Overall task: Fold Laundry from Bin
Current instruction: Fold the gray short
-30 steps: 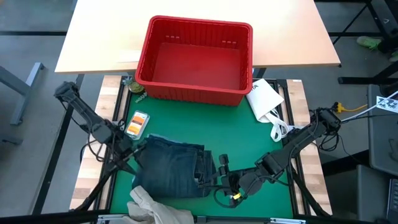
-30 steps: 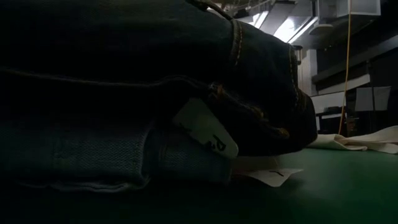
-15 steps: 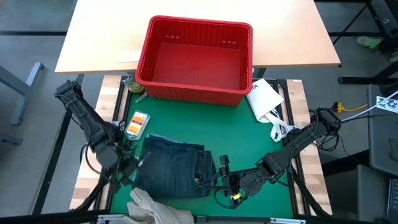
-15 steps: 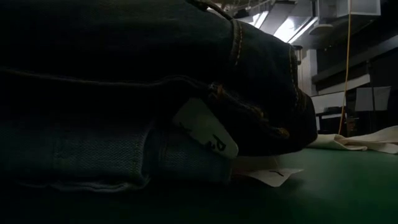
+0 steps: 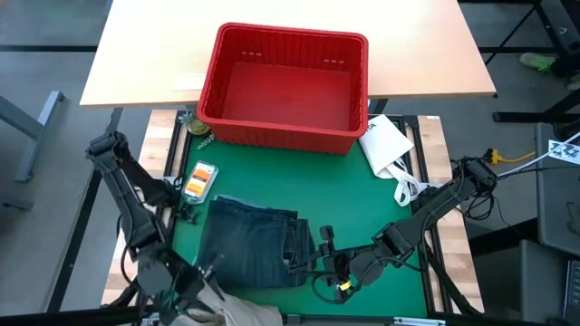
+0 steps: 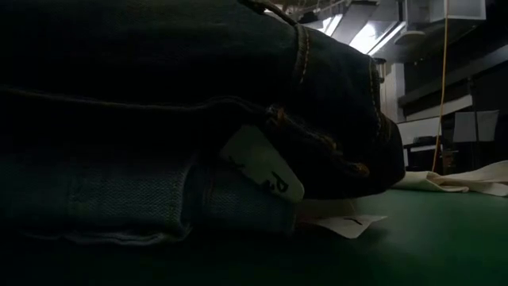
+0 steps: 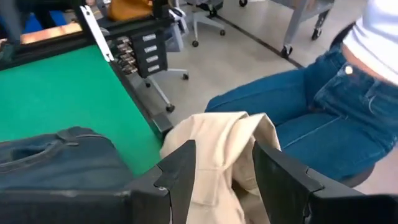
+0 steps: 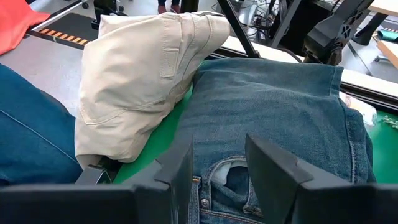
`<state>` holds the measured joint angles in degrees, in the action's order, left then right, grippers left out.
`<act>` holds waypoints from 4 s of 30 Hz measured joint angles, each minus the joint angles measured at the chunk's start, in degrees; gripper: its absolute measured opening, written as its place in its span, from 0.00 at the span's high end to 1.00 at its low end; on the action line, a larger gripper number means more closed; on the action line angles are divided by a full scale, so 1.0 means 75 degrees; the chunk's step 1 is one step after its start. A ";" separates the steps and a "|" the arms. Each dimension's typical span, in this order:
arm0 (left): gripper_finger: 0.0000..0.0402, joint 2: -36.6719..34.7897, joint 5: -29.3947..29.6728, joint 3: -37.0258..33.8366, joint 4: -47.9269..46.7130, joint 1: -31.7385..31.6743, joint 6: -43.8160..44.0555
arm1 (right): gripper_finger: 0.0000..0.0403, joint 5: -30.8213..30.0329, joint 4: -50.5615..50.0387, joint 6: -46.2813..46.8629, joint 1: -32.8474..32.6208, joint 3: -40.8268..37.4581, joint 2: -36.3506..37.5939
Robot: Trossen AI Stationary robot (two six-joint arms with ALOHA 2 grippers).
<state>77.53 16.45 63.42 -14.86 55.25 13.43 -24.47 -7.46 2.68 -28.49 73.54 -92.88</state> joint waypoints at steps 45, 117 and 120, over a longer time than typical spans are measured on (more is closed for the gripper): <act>0.99 -0.0061 0.1323 0.0134 0.0044 -0.0431 -0.0012 | 0.63 0.0006 0.0009 -0.0405 0.0000 -0.0003 0.0000; 0.97 0.0242 0.1356 -0.1085 -0.3294 -0.4436 0.0210 | 0.63 -0.1795 0.2614 -0.0404 0.0719 -0.0003 -0.2157; 0.97 0.0324 0.1416 -0.1605 -0.2901 -0.4436 0.0288 | 0.63 -0.1436 0.2211 0.0182 0.0954 -0.0003 -0.2479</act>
<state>79.96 27.07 51.38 -36.62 21.98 15.60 -35.24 9.12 4.05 -21.33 73.52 -111.48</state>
